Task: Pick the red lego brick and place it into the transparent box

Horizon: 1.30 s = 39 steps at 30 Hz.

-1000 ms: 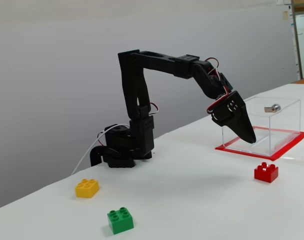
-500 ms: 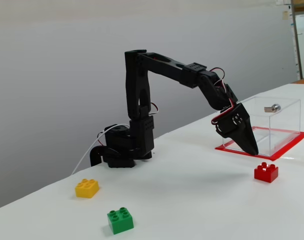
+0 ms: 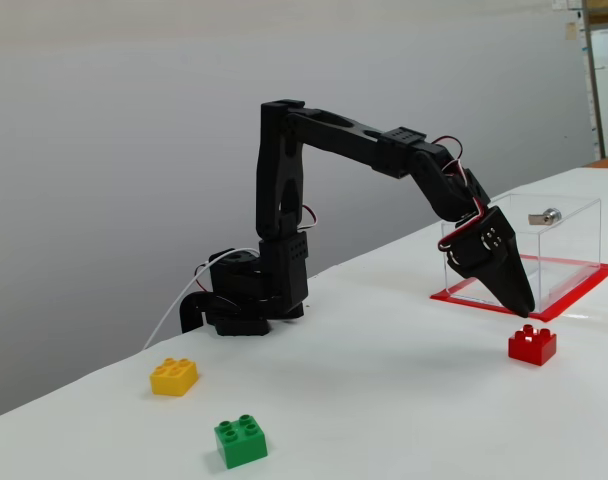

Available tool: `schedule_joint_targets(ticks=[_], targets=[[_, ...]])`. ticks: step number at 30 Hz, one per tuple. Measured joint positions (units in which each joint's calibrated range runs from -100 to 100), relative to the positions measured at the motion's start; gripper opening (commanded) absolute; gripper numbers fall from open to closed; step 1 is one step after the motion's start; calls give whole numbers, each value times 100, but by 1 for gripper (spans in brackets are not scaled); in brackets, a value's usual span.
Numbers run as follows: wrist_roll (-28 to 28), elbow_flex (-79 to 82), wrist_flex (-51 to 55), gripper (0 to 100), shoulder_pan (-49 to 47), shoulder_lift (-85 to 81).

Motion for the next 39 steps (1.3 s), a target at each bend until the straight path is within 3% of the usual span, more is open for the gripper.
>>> schedule_joint_targets(ticks=[4, 19, 39], targets=[[0, 0, 0, 24, 0, -8], [15, -9, 0, 42, 21, 195], [0, -26, -540, 42, -310, 389]])
